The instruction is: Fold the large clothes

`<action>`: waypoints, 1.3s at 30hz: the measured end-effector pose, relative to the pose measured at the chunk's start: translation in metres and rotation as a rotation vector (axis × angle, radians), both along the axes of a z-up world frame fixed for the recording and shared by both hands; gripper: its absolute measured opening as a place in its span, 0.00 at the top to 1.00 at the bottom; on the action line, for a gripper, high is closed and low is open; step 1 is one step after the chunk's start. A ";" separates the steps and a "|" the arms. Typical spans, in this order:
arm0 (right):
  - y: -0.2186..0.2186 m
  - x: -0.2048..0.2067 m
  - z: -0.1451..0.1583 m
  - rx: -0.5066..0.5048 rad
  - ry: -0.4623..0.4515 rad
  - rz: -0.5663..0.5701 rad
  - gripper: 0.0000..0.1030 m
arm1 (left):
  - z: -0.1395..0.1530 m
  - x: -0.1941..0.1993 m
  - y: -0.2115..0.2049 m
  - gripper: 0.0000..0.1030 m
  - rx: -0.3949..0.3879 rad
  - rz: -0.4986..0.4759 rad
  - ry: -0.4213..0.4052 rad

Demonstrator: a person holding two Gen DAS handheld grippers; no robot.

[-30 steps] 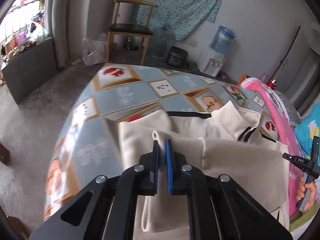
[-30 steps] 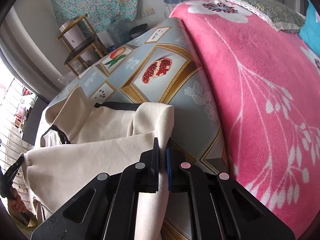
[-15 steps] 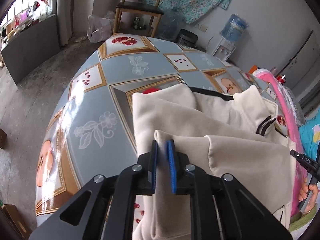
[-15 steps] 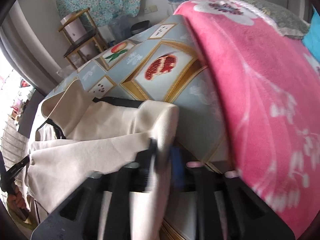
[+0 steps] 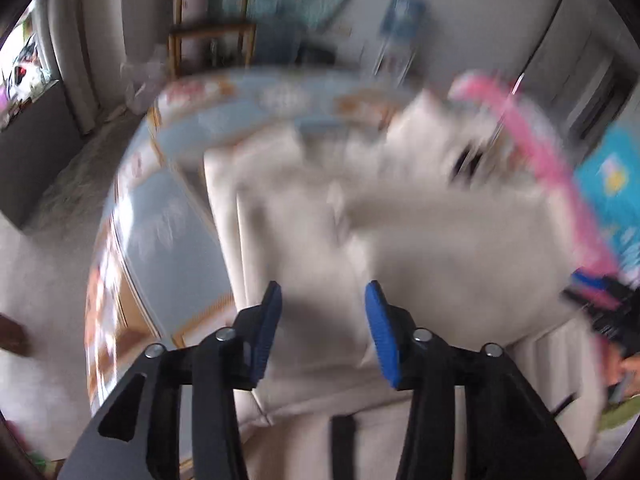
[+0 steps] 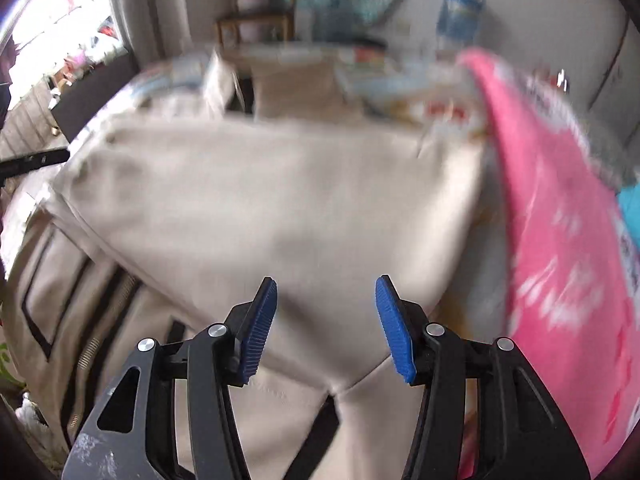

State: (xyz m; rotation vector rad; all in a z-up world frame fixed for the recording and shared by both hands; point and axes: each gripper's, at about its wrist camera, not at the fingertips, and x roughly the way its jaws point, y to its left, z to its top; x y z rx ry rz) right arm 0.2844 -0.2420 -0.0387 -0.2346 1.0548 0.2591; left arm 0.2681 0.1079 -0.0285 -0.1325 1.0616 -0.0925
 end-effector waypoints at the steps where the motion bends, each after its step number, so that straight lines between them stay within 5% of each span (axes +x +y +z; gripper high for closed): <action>1: -0.010 0.003 -0.012 0.028 0.049 -0.050 0.52 | -0.003 -0.003 -0.002 0.58 0.012 0.000 -0.029; 7: -0.061 -0.037 0.027 0.287 0.027 -0.218 0.51 | 0.030 -0.034 0.011 0.55 -0.022 0.034 -0.091; 12: -0.070 -0.087 0.043 0.337 0.014 -0.280 0.41 | 0.048 -0.084 0.007 0.46 0.001 0.030 -0.123; 18: -0.045 -0.143 0.034 0.367 0.043 -0.306 0.27 | 0.032 -0.145 -0.007 0.36 -0.014 0.040 -0.080; 24: 0.008 -0.165 0.013 0.260 0.034 -0.211 0.23 | 0.005 -0.174 -0.027 0.34 0.017 0.017 -0.025; 36: 0.056 -0.157 -0.013 0.150 -0.009 -0.160 0.17 | -0.020 -0.172 -0.049 0.22 0.129 0.013 -0.006; 39: 0.061 -0.161 -0.019 0.138 -0.025 -0.142 0.08 | -0.021 -0.171 -0.047 0.16 0.128 0.025 0.007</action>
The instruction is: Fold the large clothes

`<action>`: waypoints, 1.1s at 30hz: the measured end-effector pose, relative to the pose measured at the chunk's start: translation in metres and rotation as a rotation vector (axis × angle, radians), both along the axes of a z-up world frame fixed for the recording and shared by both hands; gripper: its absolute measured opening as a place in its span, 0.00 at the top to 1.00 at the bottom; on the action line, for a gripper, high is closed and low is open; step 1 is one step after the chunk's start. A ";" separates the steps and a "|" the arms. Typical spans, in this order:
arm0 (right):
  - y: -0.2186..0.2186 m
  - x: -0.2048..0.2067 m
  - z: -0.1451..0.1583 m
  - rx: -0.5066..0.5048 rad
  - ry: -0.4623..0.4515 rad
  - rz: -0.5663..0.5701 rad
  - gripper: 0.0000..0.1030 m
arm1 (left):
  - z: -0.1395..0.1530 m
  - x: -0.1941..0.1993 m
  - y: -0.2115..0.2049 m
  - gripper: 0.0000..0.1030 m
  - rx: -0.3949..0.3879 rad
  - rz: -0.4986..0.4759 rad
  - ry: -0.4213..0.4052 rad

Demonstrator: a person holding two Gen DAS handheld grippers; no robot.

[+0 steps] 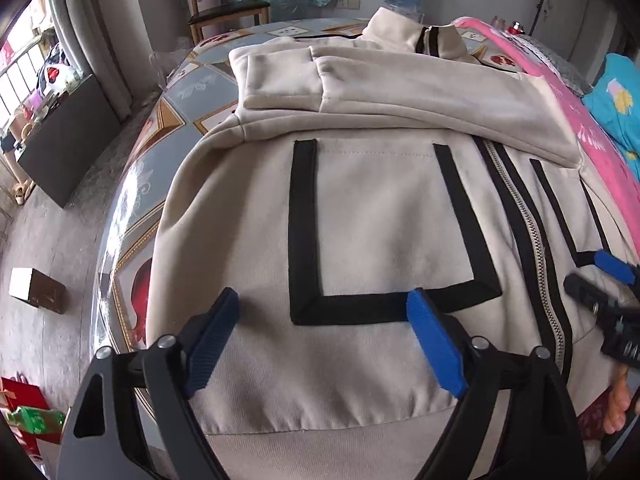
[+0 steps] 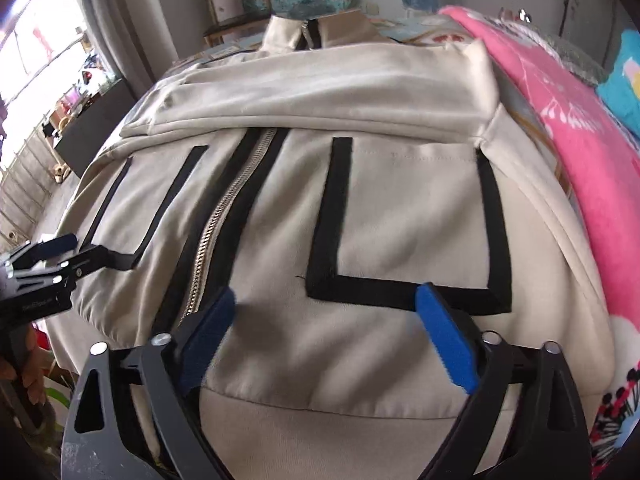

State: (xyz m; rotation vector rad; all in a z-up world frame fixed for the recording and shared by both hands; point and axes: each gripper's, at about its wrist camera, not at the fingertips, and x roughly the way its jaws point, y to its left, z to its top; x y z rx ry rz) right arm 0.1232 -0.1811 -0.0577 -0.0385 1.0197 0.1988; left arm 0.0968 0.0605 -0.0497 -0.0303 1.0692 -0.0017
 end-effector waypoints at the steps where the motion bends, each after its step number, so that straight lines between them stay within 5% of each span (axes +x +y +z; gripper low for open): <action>1: 0.004 -0.002 -0.002 -0.025 -0.006 0.010 0.07 | 0.000 0.001 0.000 0.14 0.001 0.000 0.003; 4: 0.011 -0.008 -0.006 -0.080 -0.030 0.008 0.07 | -0.003 0.001 -0.002 0.05 0.017 -0.007 0.018; 33: 0.011 -0.006 -0.005 -0.073 0.020 -0.054 0.07 | -0.003 0.003 -0.003 0.05 0.024 -0.035 0.032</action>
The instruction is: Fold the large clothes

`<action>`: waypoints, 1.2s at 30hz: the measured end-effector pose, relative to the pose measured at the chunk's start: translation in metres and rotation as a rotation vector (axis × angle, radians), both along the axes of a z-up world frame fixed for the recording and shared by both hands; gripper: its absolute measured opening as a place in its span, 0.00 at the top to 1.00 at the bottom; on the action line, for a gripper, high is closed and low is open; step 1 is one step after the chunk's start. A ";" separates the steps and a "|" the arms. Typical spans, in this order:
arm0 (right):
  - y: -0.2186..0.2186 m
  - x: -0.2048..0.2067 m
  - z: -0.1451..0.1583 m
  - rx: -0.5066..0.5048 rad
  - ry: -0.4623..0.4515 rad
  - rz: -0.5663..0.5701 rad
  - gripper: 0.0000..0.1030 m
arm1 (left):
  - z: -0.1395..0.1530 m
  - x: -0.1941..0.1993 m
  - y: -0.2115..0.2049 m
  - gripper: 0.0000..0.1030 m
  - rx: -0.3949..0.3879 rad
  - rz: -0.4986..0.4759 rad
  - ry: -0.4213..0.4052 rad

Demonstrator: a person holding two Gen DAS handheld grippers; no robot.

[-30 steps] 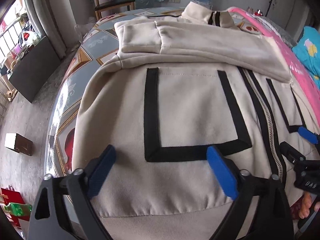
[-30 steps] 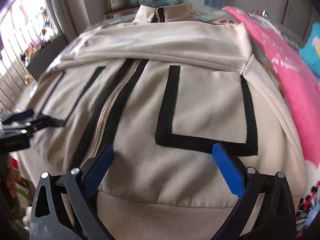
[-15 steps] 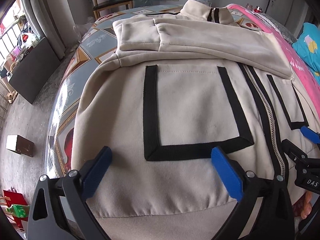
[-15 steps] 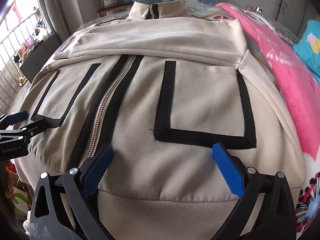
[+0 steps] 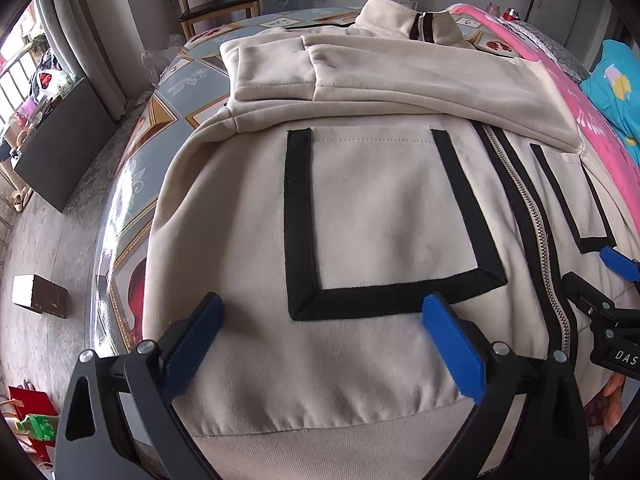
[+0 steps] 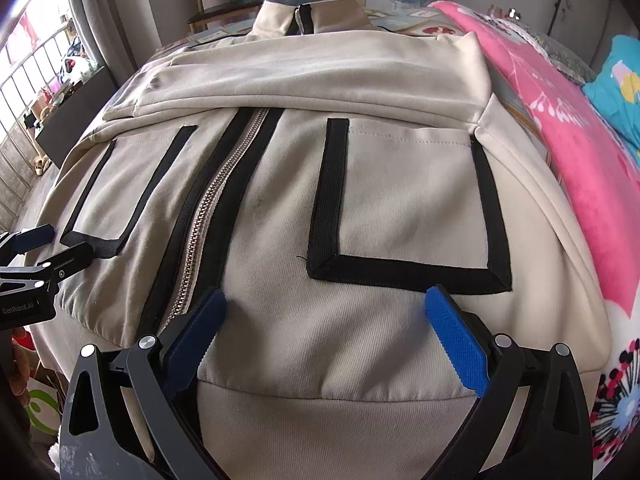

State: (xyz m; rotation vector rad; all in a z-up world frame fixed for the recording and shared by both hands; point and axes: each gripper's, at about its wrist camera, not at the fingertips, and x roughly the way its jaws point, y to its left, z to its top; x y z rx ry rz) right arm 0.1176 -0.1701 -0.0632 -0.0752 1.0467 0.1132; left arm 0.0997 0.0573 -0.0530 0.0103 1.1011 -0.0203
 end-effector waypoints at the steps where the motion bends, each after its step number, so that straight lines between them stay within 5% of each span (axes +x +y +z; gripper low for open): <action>1: 0.000 -0.001 0.000 0.001 -0.007 0.001 0.07 | 0.000 0.000 0.000 0.05 0.001 -0.002 -0.001; 12: -0.006 -0.003 0.009 0.070 -0.022 0.023 0.07 | -0.001 -0.002 0.000 0.05 0.002 -0.007 -0.009; 25: -0.001 -0.005 -0.001 0.019 -0.104 0.055 0.06 | 0.001 -0.004 0.000 0.05 0.007 -0.022 -0.024; 36: 0.000 -0.001 0.000 0.008 -0.077 0.078 0.06 | 0.040 -0.102 0.058 0.05 0.046 0.112 -0.275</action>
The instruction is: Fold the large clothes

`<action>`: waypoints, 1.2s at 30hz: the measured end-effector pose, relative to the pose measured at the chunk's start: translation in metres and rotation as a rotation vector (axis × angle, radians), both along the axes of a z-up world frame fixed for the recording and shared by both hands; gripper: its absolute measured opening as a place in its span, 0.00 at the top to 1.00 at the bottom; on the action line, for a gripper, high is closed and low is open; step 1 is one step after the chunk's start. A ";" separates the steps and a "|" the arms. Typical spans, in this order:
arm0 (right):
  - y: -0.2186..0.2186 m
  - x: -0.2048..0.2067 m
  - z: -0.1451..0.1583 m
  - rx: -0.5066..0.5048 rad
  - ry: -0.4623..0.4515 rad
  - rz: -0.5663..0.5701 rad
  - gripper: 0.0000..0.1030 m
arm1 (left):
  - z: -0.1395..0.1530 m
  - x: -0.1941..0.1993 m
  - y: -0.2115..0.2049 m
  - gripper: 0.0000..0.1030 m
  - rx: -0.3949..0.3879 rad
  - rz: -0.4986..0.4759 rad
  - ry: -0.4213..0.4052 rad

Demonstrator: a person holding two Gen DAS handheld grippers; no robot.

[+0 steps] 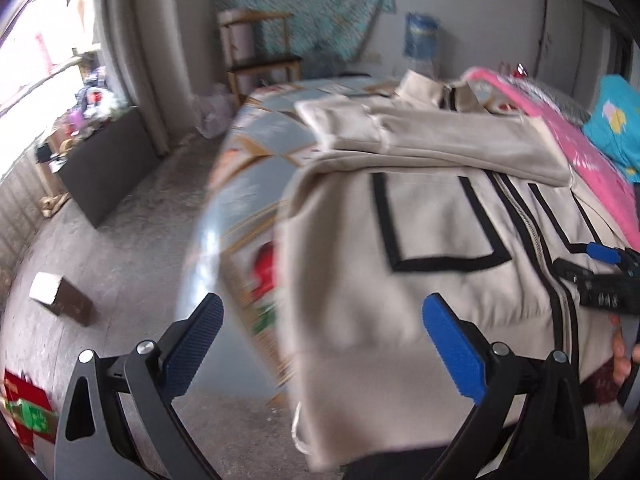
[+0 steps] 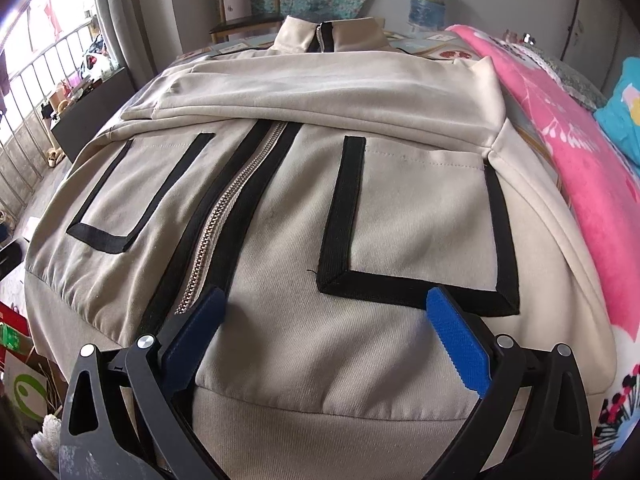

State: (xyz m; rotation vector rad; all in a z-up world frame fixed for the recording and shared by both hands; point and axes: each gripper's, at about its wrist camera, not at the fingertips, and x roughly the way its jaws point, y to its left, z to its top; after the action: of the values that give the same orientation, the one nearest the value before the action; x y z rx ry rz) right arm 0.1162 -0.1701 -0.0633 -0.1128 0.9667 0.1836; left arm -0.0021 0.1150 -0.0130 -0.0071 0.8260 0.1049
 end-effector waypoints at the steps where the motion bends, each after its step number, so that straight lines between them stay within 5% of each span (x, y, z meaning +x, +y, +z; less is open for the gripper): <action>1: 0.000 -0.001 0.000 0.000 -0.002 0.001 0.06 | 0.000 -0.013 0.006 0.05 0.001 0.018 -0.009; 6: 0.000 0.001 0.001 -0.004 0.018 0.004 0.06 | -0.013 -0.061 0.023 0.05 -0.062 0.065 -0.015; 13: 0.002 0.005 0.001 -0.009 0.039 0.000 0.06 | -0.034 -0.067 0.018 0.16 -0.217 0.036 0.012; 24: 0.002 0.006 0.001 -0.012 0.051 -0.003 0.06 | -0.077 -0.036 0.027 0.55 -0.517 -0.065 0.160; 29: 0.002 0.007 0.000 -0.013 0.055 -0.003 0.06 | -0.070 -0.036 0.021 0.86 -0.503 -0.117 0.166; 36: 0.002 0.008 0.000 -0.014 0.056 -0.002 0.06 | -0.048 -0.045 0.028 0.89 -0.524 -0.148 0.134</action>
State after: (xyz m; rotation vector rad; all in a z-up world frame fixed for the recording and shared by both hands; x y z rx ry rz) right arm 0.1237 -0.1676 -0.0632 -0.1198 1.0236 0.1793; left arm -0.0475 0.1426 -0.0613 -0.4357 0.9660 -0.2553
